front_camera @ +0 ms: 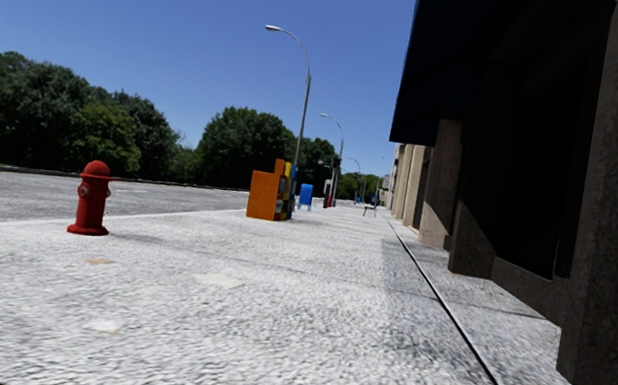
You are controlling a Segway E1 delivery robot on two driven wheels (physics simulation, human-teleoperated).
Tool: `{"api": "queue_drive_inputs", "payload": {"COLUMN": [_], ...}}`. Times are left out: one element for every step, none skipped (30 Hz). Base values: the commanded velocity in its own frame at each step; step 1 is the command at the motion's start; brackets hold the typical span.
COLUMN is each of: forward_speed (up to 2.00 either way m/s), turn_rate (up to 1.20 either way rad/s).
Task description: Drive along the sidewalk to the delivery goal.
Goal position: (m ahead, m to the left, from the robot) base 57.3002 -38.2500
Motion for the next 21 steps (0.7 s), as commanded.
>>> {"api": "queue_drive_inputs", "payload": {"forward_speed": [2.0,2.0,2.0,2.0,2.0,2.0,2.0,2.0,2.0,2.0,2.0,2.0,2.0,2.0,2.0,2.0,2.0,2.0,2.0,2.0,2.0], "turn_rate": [-0.39,-0.41,-0.41,-0.41,-0.41,-0.41,-0.41,-0.41,-0.41,-0.41,-0.41,-0.4,-0.27,-0.27,-0.06,0.0,0.0,0.0,0.0,0.0,0.0]}}
